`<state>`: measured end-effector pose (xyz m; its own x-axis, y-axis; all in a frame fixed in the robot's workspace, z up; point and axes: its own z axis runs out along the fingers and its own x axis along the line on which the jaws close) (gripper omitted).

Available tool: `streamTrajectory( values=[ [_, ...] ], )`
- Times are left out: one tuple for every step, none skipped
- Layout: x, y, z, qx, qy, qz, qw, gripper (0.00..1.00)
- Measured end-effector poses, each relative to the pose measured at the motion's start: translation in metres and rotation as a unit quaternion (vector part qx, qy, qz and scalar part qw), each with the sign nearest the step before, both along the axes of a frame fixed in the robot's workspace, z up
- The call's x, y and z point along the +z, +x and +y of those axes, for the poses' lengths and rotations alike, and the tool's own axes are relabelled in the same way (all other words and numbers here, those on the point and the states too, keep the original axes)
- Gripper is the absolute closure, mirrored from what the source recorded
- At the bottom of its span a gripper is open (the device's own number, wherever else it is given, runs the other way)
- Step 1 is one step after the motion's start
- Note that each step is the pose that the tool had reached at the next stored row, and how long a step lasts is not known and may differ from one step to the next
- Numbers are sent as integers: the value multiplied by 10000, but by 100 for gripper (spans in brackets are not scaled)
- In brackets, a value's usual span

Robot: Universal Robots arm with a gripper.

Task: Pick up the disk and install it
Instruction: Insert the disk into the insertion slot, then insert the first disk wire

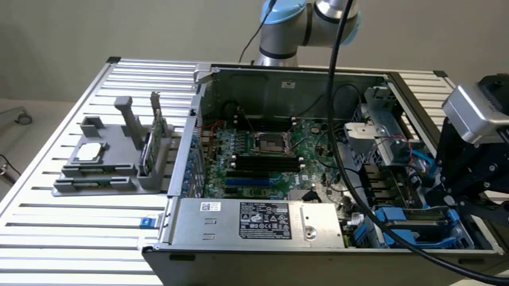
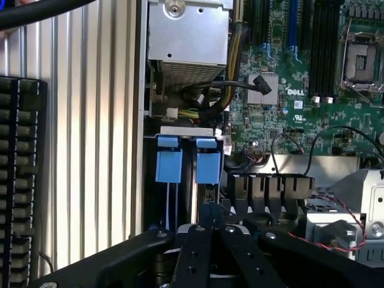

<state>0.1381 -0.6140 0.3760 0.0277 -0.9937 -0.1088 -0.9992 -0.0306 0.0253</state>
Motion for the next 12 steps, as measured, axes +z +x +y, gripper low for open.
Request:
streamTrajectory(
  values=[
    [4, 0, 0, 0, 0, 2, 10000, 89],
    [4, 1, 0, 0, 1, 3, 10000, 89],
    [5, 2, 0, 0, 6, 3, 10000, 89],
    [4, 2, 0, 0, 6, 3, 10000, 89],
    [5, 2, 0, 0, 6, 3, 10000, 89],
    [5, 2, 0, 0, 6, 3, 10000, 89],
    [5, 2, 0, 0, 6, 3, 10000, 89],
    [5, 2, 0, 0, 6, 3, 10000, 89],
    [5, 2, 0, 0, 6, 3, 10000, 89],
    [5, 2, 0, 0, 6, 3, 10000, 89],
    [5, 2, 0, 0, 6, 3, 10000, 89],
    [5, 2, 0, 0, 6, 3, 10000, 89]
  ],
)
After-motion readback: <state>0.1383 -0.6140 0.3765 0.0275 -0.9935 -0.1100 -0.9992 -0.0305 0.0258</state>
